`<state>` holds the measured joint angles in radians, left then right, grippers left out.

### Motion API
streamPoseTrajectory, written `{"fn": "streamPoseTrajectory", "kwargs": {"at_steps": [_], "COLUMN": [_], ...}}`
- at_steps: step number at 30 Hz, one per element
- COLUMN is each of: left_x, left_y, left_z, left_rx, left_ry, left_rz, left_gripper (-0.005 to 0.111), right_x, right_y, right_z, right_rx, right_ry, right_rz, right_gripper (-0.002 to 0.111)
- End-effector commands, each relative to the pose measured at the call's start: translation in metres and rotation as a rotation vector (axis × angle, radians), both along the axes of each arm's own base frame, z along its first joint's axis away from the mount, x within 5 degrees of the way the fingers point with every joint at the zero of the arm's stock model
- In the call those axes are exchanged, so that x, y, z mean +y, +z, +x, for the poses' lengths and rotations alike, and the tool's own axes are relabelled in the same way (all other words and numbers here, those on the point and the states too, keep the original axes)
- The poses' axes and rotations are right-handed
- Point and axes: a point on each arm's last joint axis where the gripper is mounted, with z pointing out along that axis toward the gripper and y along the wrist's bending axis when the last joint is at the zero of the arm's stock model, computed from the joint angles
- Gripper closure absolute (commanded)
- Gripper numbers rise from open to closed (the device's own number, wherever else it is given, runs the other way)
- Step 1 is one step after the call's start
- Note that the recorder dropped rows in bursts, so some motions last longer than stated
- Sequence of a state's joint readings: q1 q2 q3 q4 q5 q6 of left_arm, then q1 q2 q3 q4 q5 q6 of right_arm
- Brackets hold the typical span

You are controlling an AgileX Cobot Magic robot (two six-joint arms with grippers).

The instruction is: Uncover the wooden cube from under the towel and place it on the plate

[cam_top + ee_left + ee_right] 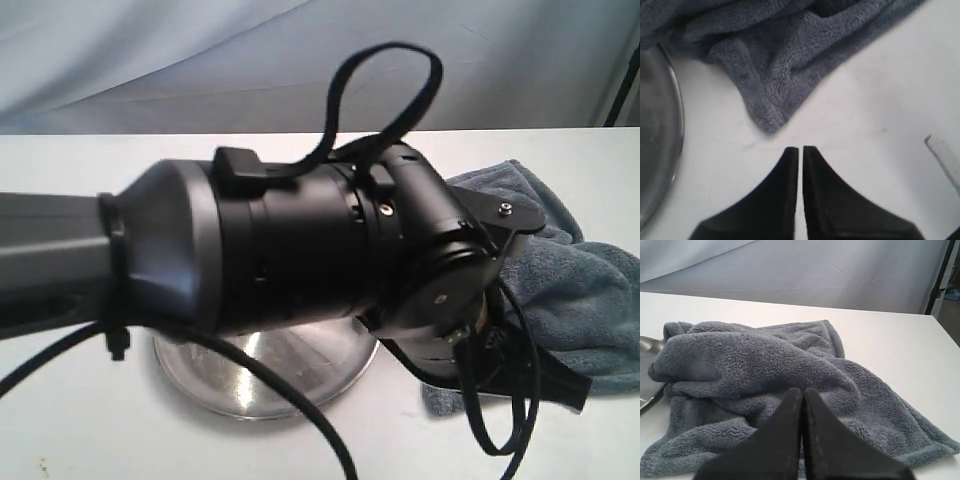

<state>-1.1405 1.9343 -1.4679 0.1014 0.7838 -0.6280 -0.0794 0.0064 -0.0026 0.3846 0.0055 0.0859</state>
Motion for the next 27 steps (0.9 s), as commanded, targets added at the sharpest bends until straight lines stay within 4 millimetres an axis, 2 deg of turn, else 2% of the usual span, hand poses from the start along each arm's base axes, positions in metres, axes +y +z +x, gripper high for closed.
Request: {"fn": "streamPoseTrajectory", "kwargs": {"at_steps": [1, 6, 9, 16, 23, 27], "left_x": [-0.012, -0.020, -0.021, -0.008, -0.007, -0.008], "left_y": [-0.023, -0.038, -0.047, -0.072, -0.086, -0.101], "left_z": [0.007, 0.013, 0.023, 0.055, 0.058, 0.058], "left_rx": [-0.008, -0.037, -0.024, 0.007, 0.026, 0.050], "left_ry": [0.055, 0.045, 0.104, 0.234, 0.249, 0.260], "left_rz": [-0.055, -0.095, -0.129, -0.121, -0.102, -0.081], "left_gripper": [0.087, 0.058, 0.049, 0.048, 0.048, 0.048], "right_x": [0.000, 0.000, 0.000, 0.000, 0.000, 0.000], "right_y": [-0.002, -0.002, -0.002, -0.002, -0.002, -0.002], "right_z": [0.000, 0.000, 0.000, 0.000, 0.000, 0.000], "right_rx": [0.006, 0.006, 0.006, 0.006, 0.006, 0.006], "right_ry": [0.005, 0.005, 0.005, 0.005, 0.005, 0.005], "right_rz": [0.009, 0.009, 0.009, 0.009, 0.009, 0.009], "right_gripper": [0.105, 0.105, 0.105, 0.105, 0.105, 0.105]}}
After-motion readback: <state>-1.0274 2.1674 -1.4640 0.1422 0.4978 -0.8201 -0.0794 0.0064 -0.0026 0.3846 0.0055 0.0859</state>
